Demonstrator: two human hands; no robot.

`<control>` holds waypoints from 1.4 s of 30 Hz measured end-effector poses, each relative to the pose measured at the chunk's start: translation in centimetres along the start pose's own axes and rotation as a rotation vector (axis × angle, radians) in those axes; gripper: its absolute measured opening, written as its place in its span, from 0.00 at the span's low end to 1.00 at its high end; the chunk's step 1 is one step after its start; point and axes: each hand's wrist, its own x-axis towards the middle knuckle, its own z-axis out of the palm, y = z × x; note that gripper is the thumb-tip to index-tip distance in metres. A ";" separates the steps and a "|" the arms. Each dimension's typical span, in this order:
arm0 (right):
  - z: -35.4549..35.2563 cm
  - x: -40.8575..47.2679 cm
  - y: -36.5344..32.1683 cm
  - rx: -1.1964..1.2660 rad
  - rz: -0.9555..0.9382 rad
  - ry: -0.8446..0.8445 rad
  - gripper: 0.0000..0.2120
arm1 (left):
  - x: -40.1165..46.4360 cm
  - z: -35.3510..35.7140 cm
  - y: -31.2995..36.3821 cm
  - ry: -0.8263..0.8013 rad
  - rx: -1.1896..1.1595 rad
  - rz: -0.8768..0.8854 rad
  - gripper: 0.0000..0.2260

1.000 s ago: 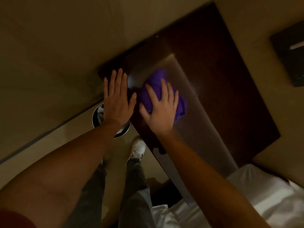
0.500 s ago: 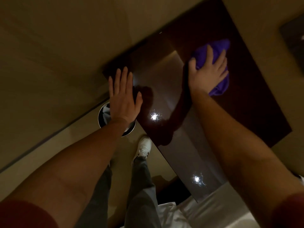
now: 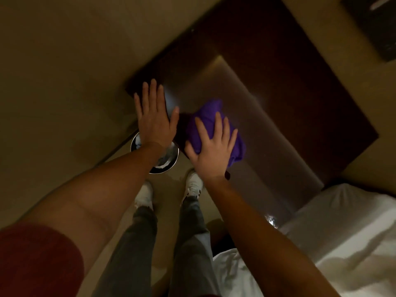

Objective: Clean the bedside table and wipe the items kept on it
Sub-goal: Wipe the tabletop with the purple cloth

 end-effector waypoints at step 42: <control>-10.3 4.6 32.0 -0.017 0.491 0.051 0.35 | -4.2 3.7 17.6 -0.176 0.170 0.693 0.34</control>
